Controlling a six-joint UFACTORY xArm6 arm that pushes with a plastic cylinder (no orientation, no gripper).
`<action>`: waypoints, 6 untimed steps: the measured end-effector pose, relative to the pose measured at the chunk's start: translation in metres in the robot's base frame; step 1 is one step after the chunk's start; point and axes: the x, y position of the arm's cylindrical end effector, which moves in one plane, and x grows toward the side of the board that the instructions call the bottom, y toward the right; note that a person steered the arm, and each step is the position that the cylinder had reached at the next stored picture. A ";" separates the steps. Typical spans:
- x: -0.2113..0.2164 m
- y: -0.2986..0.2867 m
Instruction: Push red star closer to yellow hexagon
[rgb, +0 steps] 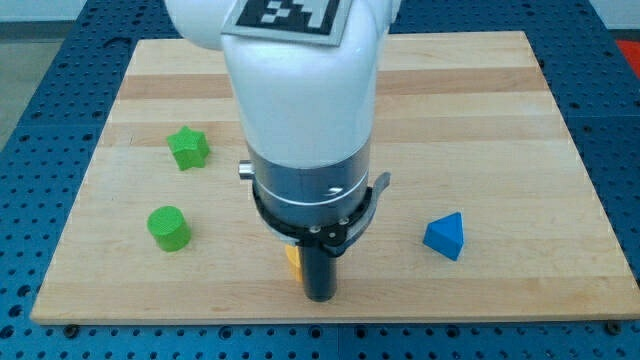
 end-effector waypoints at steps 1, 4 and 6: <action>-0.010 0.033; -0.112 0.044; -0.141 0.037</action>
